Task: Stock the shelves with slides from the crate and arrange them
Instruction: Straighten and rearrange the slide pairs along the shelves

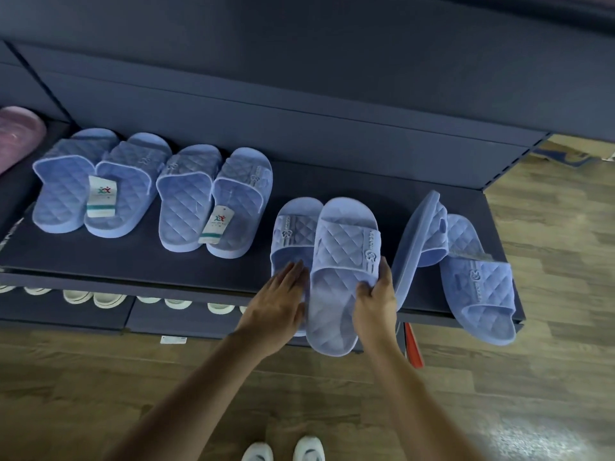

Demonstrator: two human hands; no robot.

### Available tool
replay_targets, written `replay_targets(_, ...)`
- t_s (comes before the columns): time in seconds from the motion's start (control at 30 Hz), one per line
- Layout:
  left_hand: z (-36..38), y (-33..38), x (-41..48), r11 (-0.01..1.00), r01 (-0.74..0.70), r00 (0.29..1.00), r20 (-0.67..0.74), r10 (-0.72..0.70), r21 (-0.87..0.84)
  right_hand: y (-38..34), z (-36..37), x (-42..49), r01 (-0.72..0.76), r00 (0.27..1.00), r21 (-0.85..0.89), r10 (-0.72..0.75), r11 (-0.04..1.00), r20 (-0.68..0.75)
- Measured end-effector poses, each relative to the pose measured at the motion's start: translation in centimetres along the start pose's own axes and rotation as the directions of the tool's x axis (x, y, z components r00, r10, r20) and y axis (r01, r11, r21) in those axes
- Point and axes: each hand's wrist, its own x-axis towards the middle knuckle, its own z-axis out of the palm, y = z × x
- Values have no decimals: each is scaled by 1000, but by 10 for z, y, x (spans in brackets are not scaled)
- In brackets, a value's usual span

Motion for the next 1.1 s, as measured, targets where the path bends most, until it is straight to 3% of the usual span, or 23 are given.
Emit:
replay_targets(0.13,14,-6,8,990,-13,999,47,6,142,-1,-4,4,20,999,8,-20,1000,-45)
replay_targets(0.37,4,-18,16,976,22,1000,16,-26,216,-7,-8,20,-5,997,-48,2,999,-76)
replay_targets(0.6,11,-26,25,976,53,998,33,-61,211,-7,10,54,-209,976,-16,207,978,-74)
replay_targets(0.8,17,-26,26,985,102,994,21,-106,141,-3,13,61,-194,981,-94,192,976,-30)
replay_targets(0.87,18,-24,27,986,106,994,-7,-106,131,0,12,47,-132,991,-182,123,975,-58)
replay_targets(0.93,18,-23,28,988,106,994,-27,-103,117,8,11,29,69,991,-278,-98,958,-93)
replay_targets(1.0,17,-22,28,988,108,994,-44,-104,110,21,14,15,305,935,-367,-350,879,-62)
replay_targets(1.1,16,-21,28,987,110,992,-71,-103,113,35,20,23,446,876,-443,-481,777,38)
